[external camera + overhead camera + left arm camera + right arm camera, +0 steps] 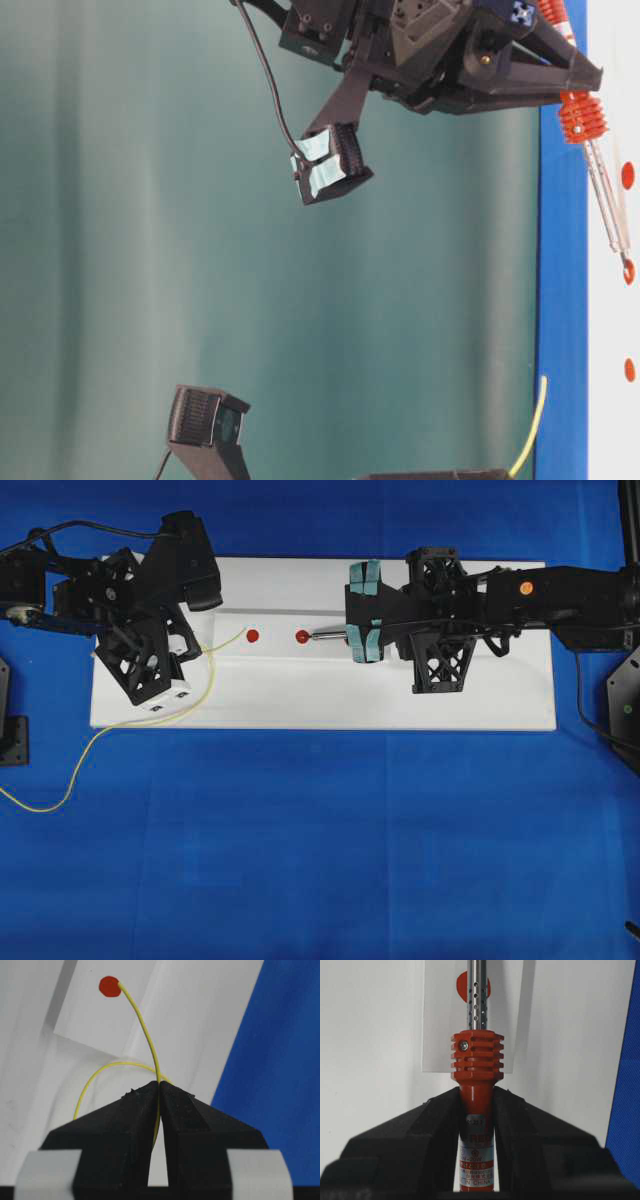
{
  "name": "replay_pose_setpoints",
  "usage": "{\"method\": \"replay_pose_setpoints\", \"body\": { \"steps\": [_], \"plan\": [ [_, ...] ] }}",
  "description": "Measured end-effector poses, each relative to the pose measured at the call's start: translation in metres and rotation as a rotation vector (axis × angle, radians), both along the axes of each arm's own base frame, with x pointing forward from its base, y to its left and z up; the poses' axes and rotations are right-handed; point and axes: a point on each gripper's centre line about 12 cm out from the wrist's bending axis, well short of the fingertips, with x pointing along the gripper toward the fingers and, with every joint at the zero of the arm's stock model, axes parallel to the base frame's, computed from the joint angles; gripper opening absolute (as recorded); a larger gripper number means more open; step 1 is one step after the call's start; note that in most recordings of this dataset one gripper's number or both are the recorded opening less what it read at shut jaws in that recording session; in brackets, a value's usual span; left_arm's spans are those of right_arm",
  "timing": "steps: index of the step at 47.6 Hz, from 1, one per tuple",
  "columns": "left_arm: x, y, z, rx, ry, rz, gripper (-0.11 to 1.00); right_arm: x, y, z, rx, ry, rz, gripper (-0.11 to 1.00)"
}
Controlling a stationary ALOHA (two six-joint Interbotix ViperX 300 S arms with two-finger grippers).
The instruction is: Touch the tip of the soldering iron to the tip of the solder at the mark.
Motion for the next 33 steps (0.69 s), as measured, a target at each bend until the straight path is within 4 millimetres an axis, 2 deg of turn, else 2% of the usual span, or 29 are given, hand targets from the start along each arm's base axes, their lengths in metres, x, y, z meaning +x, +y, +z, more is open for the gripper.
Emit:
{"method": "replay_pose_setpoints", "body": {
  "steps": [10, 16, 26, 33],
  "plan": [
    [0.000, 0.000, 0.000, 0.001, -0.001, -0.001, 0.01, -0.001, -0.003, 0.001, -0.005, -0.004, -0.003, 0.07],
    [-0.001, 0.000, 0.000, 0.001, -0.001, -0.001, 0.01, -0.009, -0.007, 0.011, -0.009, -0.030, -0.020, 0.07],
    [-0.003, 0.000, -0.001, 0.001, -0.001, -0.001, 0.01, -0.032, -0.004, 0.029, -0.018, -0.079, -0.024, 0.07],
    [-0.004, 0.000, -0.001, 0.000, -0.002, 0.000, 0.01, -0.049, 0.000, 0.033, -0.017, -0.102, -0.031, 0.07]
  ]
}}
